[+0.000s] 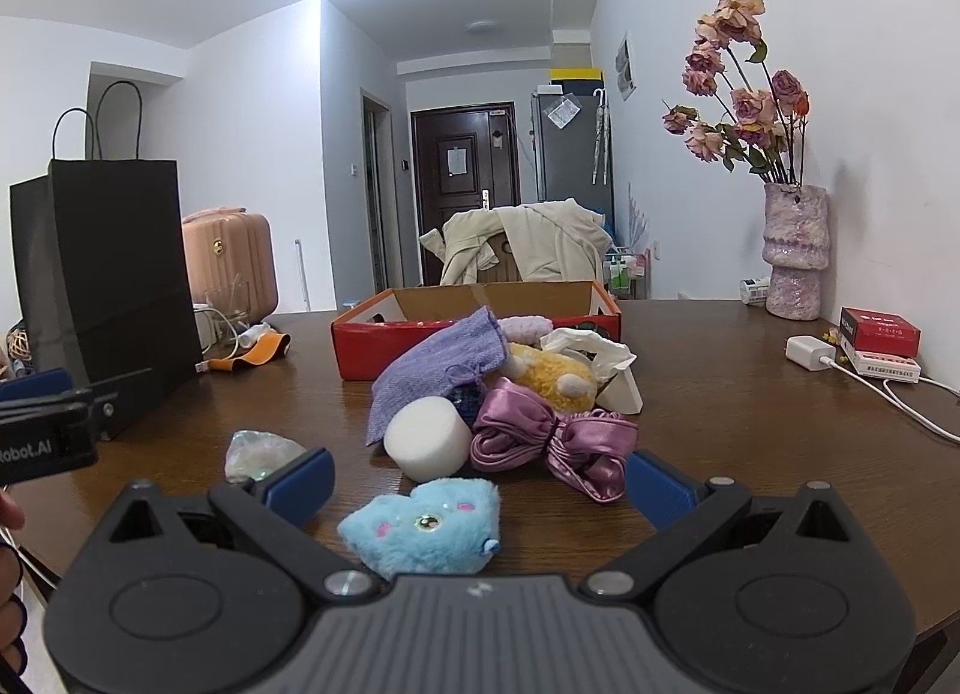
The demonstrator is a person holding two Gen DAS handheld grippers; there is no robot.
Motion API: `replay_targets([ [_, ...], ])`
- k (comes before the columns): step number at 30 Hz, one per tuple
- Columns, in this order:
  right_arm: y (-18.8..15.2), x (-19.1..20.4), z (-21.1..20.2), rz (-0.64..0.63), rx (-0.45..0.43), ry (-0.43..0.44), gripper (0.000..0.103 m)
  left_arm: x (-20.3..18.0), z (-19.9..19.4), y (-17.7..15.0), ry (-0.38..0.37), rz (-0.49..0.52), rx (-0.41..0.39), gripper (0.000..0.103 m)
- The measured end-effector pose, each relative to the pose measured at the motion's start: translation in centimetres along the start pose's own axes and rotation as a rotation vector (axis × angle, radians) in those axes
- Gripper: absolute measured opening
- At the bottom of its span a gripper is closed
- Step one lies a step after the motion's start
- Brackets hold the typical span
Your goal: Organize soft objects
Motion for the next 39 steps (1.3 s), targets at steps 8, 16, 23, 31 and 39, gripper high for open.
replay_targets([
  [8,0.11,-0.04,0.03,-0.001,0.001,0.004,0.103,0.06,0.08,0.14,0.002,-0.001,0.0,0.103],
  [16,0.08,-0.04,0.04,0.0,0.004,0.003,0.103,0.07,0.04,0.1,0.003,-0.002,-0.002,0.103],
  [23,0.06,-0.04,0.04,0.0,0.004,0.004,0.103,0.09,0.06,0.08,0.002,-0.001,-0.001,0.103],
  [31,-0.06,-0.17,0.16,0.002,0.007,0.003,0.103,0.09,0.05,0.07,0.002,-0.002,-0.001,0.103],
  [39,-0.08,-0.15,0.15,0.001,0.006,0.003,0.103,0.1,0.08,0.07,0.002,-0.002,-0.002,0.103],
])
Point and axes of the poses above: each gripper's, at about its wrist camera, not at the fingertips, and z roughly the way its jaws point, x to its left, y to its top, the point moved 3 cm from there along z, roughly the way its jaws point, and after that the axes turned 3 degrees about -y, right-handed, at the moved point
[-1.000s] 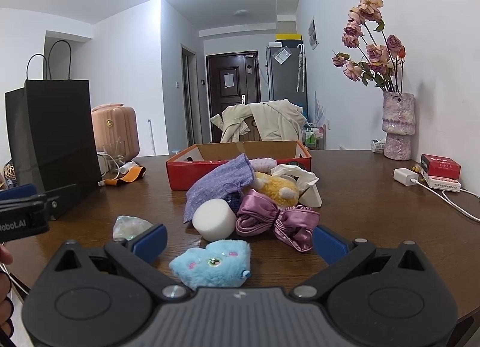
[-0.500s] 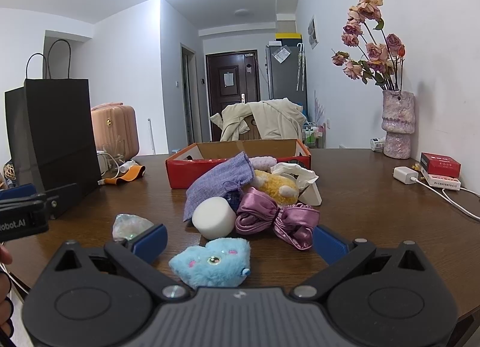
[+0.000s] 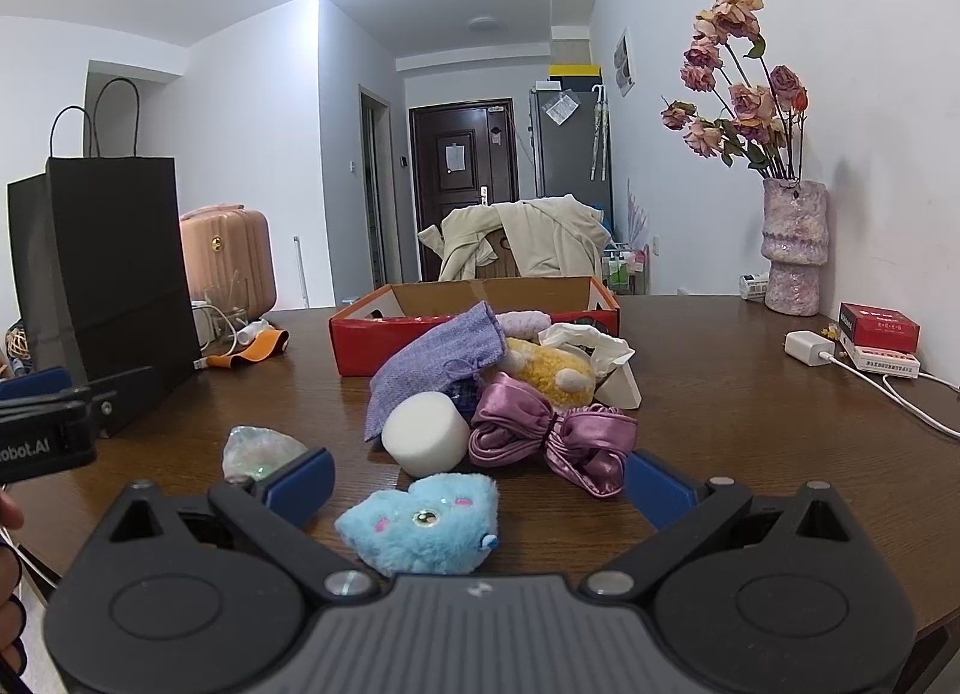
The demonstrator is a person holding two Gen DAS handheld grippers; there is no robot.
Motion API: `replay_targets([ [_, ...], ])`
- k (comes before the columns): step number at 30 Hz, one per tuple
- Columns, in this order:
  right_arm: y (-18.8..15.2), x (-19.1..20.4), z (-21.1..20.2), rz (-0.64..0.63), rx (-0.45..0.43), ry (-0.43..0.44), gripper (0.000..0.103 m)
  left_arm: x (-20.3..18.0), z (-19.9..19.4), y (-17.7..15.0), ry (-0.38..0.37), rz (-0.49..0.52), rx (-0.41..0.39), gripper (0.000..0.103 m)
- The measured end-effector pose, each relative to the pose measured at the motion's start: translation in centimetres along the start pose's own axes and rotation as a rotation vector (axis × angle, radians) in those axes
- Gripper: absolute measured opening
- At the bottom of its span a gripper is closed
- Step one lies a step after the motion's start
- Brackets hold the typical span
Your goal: Organize soft objects
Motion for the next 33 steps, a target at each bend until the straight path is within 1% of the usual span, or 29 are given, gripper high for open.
replay_targets([
  [14,0.0,0.0,0.0,0.001,-0.004,0.0,0.103,0.0,0.0,0.0,0.002,-0.001,0.001,0.103],
  [18,0.2,0.3,-0.2,-0.004,-0.017,0.013,0.103,0.2,0.5,0.1,0.002,-0.008,0.007,0.103],
  [21,0.3,0.2,-0.1,-0.013,-0.033,0.011,0.103,0.4,1.4,0.0,-0.014,-0.035,0.027,0.103],
  [23,0.4,0.0,0.3,-0.008,-0.037,0.006,0.103,0.4,2.1,-0.3,-0.024,-0.034,0.046,0.103],
  [27,0.1,-0.6,1.4,0.034,-0.033,0.026,0.103,0.4,3.7,-1.3,-0.05,-0.044,0.104,0.103],
  [29,-0.3,-0.6,2.3,0.036,-0.006,0.038,0.103,0.2,4.3,-1.7,-0.053,-0.043,0.123,0.103],
  [31,-0.7,-0.3,3.2,0.006,0.042,0.042,0.103,-0.2,4.8,-2.0,-0.065,-0.033,0.142,0.103],
  [33,-1.1,-0.1,3.7,-0.004,0.047,0.05,0.103,-0.6,5.5,-2.3,-0.071,-0.018,0.163,0.103],
])
Point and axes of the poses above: each gripper's, at about its wrist camera, not at the fingertips, and z roughly the way its jaws point, x to its left, y to its top, the point moved 3 cm from there along z, roughly the way its jaws point, and after that the axes turned 3 degrees about -y, right-handed, at the moved point
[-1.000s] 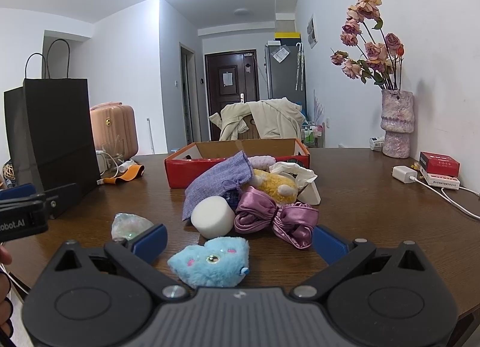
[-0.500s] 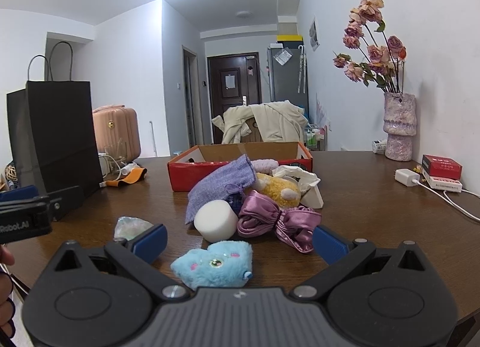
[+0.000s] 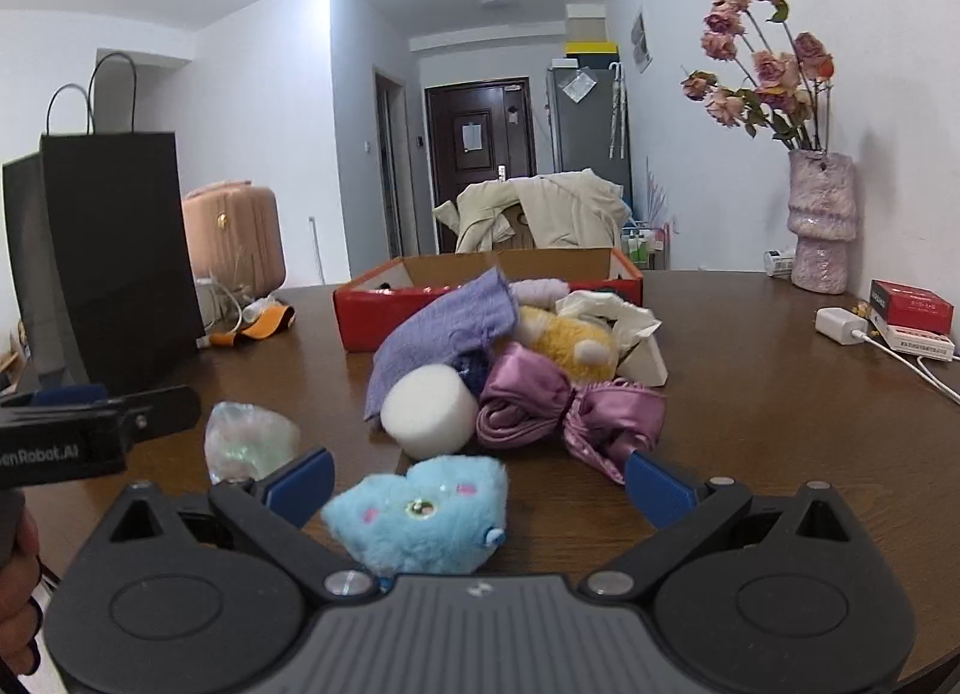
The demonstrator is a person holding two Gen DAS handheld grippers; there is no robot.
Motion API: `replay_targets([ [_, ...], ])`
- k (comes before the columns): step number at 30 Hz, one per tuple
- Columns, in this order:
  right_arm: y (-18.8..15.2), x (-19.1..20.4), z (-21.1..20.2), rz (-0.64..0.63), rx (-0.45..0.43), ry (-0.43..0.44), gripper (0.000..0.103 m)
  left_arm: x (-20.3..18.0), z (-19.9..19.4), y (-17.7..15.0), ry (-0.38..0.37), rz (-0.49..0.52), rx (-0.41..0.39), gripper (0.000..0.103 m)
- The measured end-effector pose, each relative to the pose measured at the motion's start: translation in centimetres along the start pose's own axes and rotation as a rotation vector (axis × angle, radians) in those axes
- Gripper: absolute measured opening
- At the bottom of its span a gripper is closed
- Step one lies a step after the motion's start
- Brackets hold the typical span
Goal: Organize soft objects
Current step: 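Grasp the clear plastic bag with the left tool while the right tool grasps the white foam ball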
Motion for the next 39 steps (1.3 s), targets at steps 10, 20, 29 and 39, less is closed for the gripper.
replay_targets([
  [10,0.0,-1.3,2.9,0.035,0.075,0.075,0.086,0.1,3.7,-0.2,0.016,-0.026,0.089,0.098],
  [20,1.6,-1.6,6.4,0.013,0.102,0.142,0.077,0.9,7.3,-0.7,0.026,-0.054,0.202,0.071],
  [29,3.3,2.2,10.5,-0.17,0.114,0.153,0.074,2.0,8.5,-0.5,-0.02,-0.101,0.24,0.041],
  [39,3.2,4.6,13.5,-0.313,0.178,0.12,0.054,3.4,8.1,1.1,0.007,-0.138,0.157,0.041],
])
Point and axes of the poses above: each gripper's, at about its wrist camera, not at the fingertips, and z roughly the way its jaws point, x to its left, y to its top, the point moved 3 cm from there along z, roughly the way its jaws point, and after that the axes turned 3 degrees about -y, right-handed, at the moved point
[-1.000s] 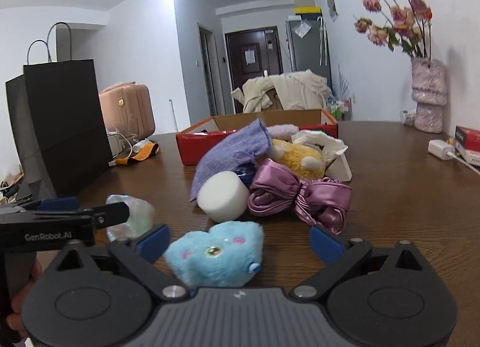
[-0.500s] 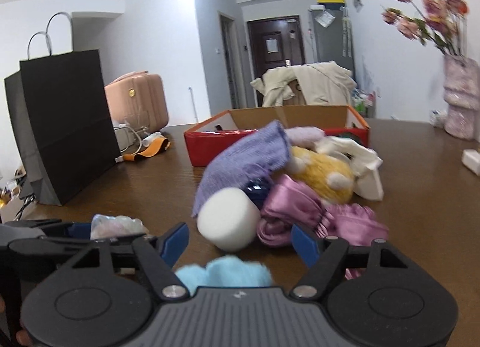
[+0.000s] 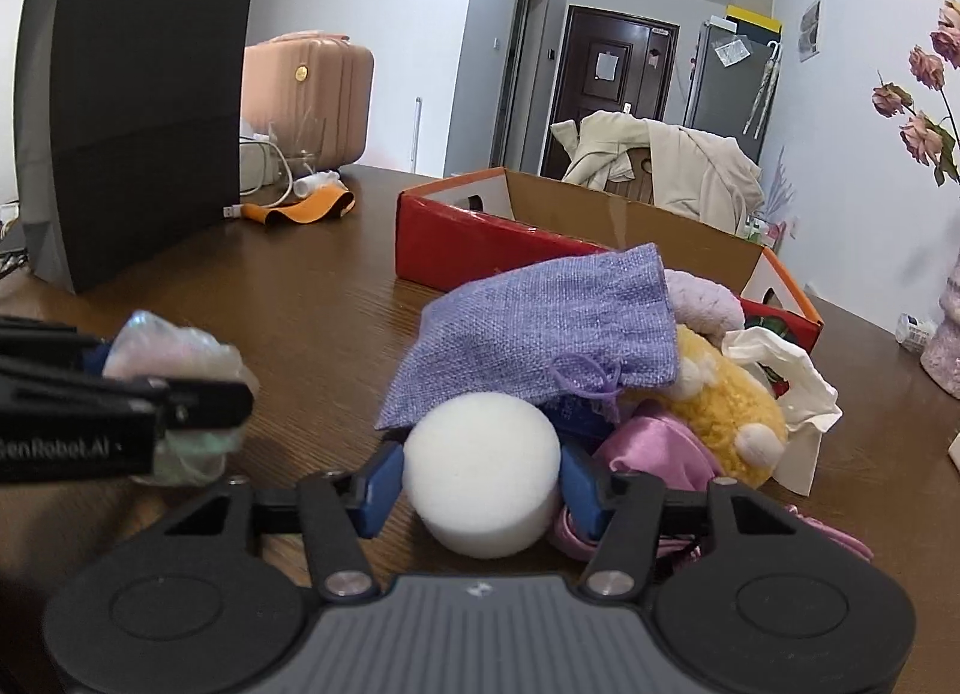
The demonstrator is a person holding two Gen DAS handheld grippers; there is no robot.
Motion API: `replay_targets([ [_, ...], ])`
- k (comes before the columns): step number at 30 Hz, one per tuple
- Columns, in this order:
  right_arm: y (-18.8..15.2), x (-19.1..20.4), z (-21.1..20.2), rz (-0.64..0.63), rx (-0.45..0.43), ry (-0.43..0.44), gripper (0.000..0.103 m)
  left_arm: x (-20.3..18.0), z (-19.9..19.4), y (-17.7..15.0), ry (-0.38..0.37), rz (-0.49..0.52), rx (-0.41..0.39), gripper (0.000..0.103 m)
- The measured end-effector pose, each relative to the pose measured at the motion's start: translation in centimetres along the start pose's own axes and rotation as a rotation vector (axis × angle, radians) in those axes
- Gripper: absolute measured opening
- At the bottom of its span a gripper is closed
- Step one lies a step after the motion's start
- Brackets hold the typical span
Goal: Organize soft objects
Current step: 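Grasp the clear plastic bag with the left tool while the right tool grasps the white foam ball, then carry the bag and foam ball into the cardboard box and open both tools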
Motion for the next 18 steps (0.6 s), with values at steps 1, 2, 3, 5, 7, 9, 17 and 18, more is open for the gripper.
replay_targets([
  [1,0.1,0.0,-0.2,0.005,-0.006,0.003,0.053,0.1,-0.4,0.3,-0.006,-0.001,-0.024,0.041],
  [2,0.1,-0.1,-0.7,0.017,-0.016,0.008,0.052,0.1,-0.9,0.5,-0.012,-0.003,-0.049,0.041],
  [3,0.2,-0.3,-1.2,0.026,-0.03,0.019,0.052,0.2,-1.4,0.9,-0.016,-0.009,-0.072,0.041],
  [5,0.5,-0.3,-2.3,0.038,-0.06,0.038,0.052,0.1,-2.5,1.6,-0.017,-0.012,-0.106,0.041],
  [7,0.6,-0.3,-3.7,0.049,-0.081,0.058,0.052,-0.1,-3.5,2.2,-0.013,-0.013,-0.136,0.041],
  [9,0.8,-0.5,-5.0,0.07,-0.101,0.077,0.052,-0.4,-4.5,2.9,0.001,-0.009,-0.161,0.041],
  [17,2.9,-5.0,-10.3,0.209,-0.207,0.146,0.052,-0.8,-5.2,9.0,-0.008,-0.048,-0.165,0.041],
  [18,3.4,-5.9,-10.7,0.219,-0.219,0.146,0.052,-0.7,-4.9,10.1,-0.01,-0.062,-0.167,0.041],
])
Point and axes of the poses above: each gripper's, at about its wrist camera, not at the fingertips, and z roughly the way its jaws point, x to its left, y to its top, the point moved 3 cm from there along z, roughly the way its jaws point, and after that the axes turned 3 degrees about -y, right-handed, at the moved point
